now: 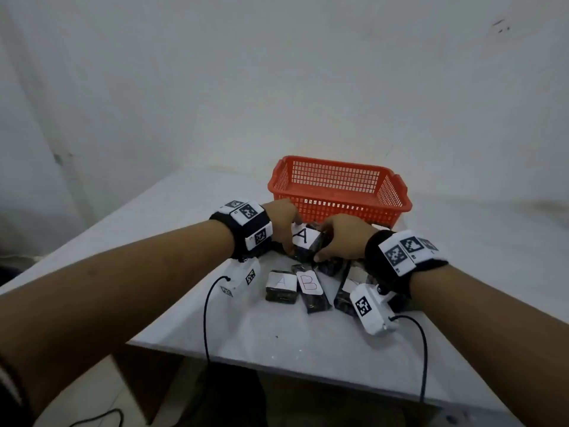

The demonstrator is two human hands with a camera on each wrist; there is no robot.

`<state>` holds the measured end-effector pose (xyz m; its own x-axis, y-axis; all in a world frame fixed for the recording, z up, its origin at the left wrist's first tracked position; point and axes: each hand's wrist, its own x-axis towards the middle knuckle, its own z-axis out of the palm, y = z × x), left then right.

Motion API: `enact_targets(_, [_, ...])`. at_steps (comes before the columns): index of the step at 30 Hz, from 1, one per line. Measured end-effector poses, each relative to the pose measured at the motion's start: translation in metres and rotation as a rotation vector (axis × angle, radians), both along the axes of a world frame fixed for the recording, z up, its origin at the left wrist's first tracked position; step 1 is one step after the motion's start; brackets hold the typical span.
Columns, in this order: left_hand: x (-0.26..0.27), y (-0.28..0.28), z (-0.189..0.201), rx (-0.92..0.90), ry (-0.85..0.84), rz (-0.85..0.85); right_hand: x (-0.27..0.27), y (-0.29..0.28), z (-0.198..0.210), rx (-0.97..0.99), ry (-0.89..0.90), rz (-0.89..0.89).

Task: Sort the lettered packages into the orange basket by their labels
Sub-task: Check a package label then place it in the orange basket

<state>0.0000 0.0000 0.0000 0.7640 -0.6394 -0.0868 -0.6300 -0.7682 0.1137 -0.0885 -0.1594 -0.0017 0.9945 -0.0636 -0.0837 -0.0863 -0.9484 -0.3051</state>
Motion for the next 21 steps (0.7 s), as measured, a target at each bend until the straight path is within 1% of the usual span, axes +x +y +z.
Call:
enact_targets(4, [-0.003, -0.001, -0.002, 0.023, -0.02, 0.04, 0.001, 0.006, -0.002, 0.008, -0.002, -0.001])
enact_targets(8, [-0.005, 0.005, 0.005, -0.058, 0.004, 0.016, 0.001, 0.004, 0.0, 0.069, -0.048, 0.0])
enact_targets(11, [-0.007, 0.015, 0.018, -0.207, 0.096, 0.023, -0.002, -0.007, 0.005, 0.231, -0.104, -0.014])
enact_targets(14, [-0.008, 0.022, 0.026, -0.386, 0.203, 0.038, -0.005, -0.022, 0.008, 0.481, -0.17, -0.011])
enact_targets(18, [-0.014, 0.021, 0.024, -0.612, 0.366, 0.044, -0.015, -0.028, 0.007, 0.722, -0.22, -0.015])
enact_targets(21, [-0.021, 0.02, 0.022, -0.732, 0.467, 0.018, -0.023, -0.028, 0.007, 0.867, -0.273, -0.029])
